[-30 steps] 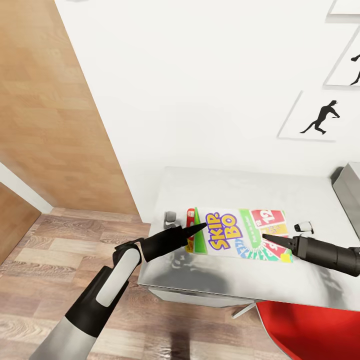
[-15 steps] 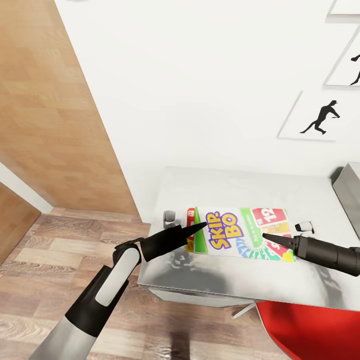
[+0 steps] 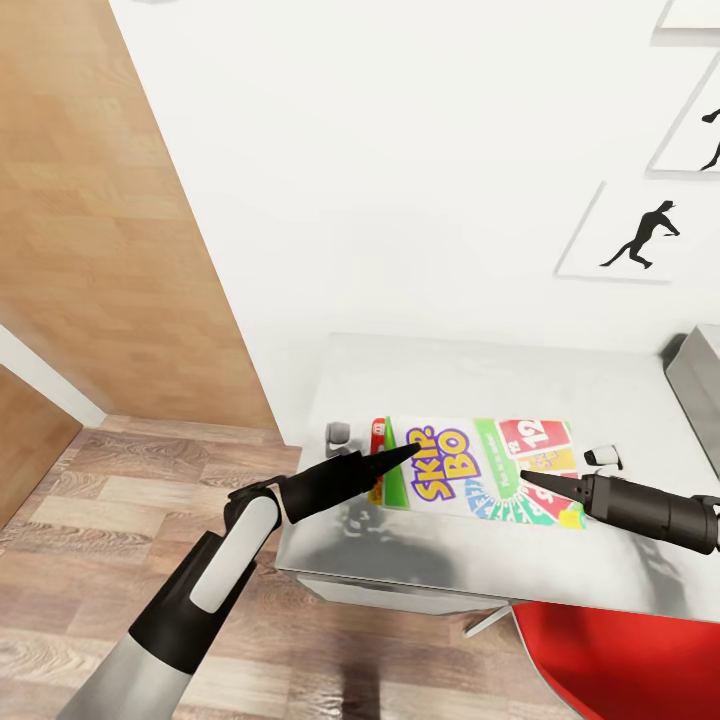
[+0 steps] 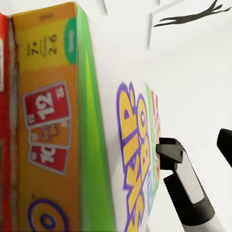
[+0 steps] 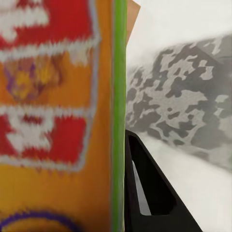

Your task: Put all the toys in the child's room - the three board games (two on the bed and one on the table), the two jigsaw puzzles on the table, and the tennis ball on the table - inside the toy box on the table in the child's room.

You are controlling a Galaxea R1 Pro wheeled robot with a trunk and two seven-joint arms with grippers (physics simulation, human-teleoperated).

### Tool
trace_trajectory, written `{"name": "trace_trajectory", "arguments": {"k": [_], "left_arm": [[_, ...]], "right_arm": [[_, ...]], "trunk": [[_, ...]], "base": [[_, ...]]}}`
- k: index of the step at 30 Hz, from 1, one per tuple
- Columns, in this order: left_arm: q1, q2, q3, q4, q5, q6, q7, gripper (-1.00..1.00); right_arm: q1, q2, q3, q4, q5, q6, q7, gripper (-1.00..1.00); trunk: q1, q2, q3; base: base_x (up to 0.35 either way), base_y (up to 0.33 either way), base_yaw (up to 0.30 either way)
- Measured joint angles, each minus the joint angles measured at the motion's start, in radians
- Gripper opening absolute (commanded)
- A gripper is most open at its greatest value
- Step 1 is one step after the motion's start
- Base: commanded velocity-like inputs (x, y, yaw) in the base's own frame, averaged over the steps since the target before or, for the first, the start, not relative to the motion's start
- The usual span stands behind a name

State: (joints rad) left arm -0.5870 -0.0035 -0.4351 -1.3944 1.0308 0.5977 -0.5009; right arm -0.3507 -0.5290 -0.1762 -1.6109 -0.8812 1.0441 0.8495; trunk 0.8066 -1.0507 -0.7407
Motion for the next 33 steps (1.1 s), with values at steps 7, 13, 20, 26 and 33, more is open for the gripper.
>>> {"name": "trace_trajectory", "arguments": {"k": [7, 13, 20, 26, 33], "left_arm": [[0.0, 0.005, 0.002, 0.0, 0.0, 0.001, 0.002, 1.0], [-0.001, 0.01, 0.002, -0.005, -0.001, 0.006, 0.008, 1.0], [0.006, 0.009, -0.006, -0.05, -0.017, 0.018, 0.112, 1.0], [0.01, 0.0, -0.016, -0.144, -0.025, 0.091, 0.309, 1.0], [0.028, 0.007, -0.005, -0.178, -0.02, 0.133, 0.377, 1.0]], "right_arm": [[0.0, 0.001, -0.001, 0.0, 0.004, -0.001, 0.0, -1.0], [0.0, 0.001, -0.005, 0.0, 0.004, -0.001, 0.0, -1.0], [0.0, -0.005, -0.009, 0.0, 0.003, -0.001, 0.0, -1.0], [-0.001, -0.009, -0.043, 0.0, 0.001, -0.001, 0.0, -1.0], [0.0, -0.01, -0.082, 0.0, 0.003, -0.001, -0.001, -1.0]], "trunk": [[0.0, 0.0, 0.0], [0.0, 0.0, 0.0], [0.0, 0.0, 0.0], [0.0, 0.0, 0.0], [0.0, 0.0, 0.0]], "base": [[0.0, 0.0, 0.0], [0.0, 0.0, 0.0], [0.0, 0.0, 0.0], [0.0, 0.0, 0.0], [0.0, 0.0, 0.0]]}}
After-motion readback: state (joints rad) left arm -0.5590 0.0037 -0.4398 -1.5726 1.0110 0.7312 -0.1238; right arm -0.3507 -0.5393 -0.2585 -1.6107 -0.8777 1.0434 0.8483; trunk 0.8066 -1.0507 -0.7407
